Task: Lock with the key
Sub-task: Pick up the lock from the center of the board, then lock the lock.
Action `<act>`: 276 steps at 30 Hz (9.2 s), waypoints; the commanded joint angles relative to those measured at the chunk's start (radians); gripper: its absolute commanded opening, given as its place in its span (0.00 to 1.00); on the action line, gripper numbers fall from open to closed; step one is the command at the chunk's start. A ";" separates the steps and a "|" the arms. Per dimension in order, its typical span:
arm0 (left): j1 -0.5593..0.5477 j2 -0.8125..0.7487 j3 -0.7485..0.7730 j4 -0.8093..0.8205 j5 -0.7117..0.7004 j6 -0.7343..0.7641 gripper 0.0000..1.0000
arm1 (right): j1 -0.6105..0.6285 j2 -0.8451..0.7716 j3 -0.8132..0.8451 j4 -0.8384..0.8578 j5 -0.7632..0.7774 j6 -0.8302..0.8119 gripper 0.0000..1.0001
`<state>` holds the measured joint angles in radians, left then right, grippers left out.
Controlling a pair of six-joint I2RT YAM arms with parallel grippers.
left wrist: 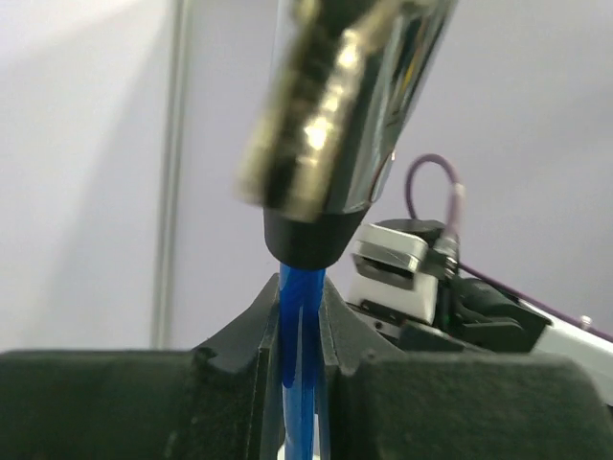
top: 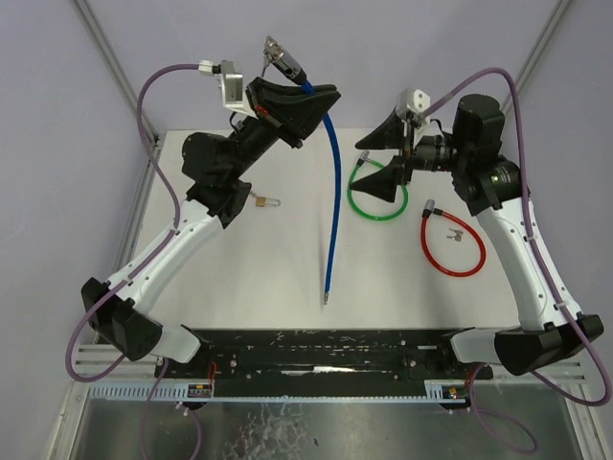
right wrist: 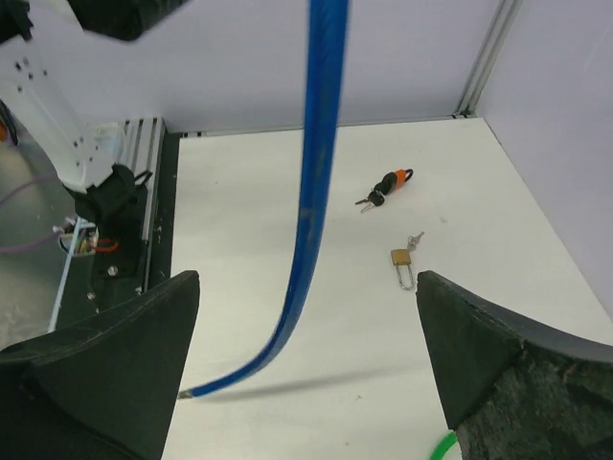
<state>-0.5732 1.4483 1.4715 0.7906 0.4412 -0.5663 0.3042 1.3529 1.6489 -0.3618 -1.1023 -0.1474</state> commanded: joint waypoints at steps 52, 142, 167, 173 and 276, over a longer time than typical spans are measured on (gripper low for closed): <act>-0.107 -0.029 -0.195 0.111 0.055 -0.142 0.52 | 0.062 -0.012 -0.386 1.209 -0.129 1.070 0.00; 0.160 0.552 0.421 0.277 0.591 -0.764 0.01 | 0.649 0.012 -1.167 0.626 0.749 -2.026 0.40; 0.230 0.166 -0.398 0.683 0.367 -0.325 0.01 | 0.430 -0.302 -0.554 -0.011 0.237 -0.599 0.00; 0.201 -0.072 -0.676 0.486 0.212 0.021 0.01 | 0.347 -0.275 -0.411 0.030 0.209 -0.192 0.00; -0.284 -0.343 -0.806 -0.578 -0.352 1.186 0.01 | 0.095 -0.021 -0.888 0.831 0.208 0.113 0.00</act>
<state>-0.7959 1.0500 0.5873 0.2569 0.0750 0.4751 0.4046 1.3384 0.8516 0.0063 -1.0134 -0.0952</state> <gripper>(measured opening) 0.096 0.205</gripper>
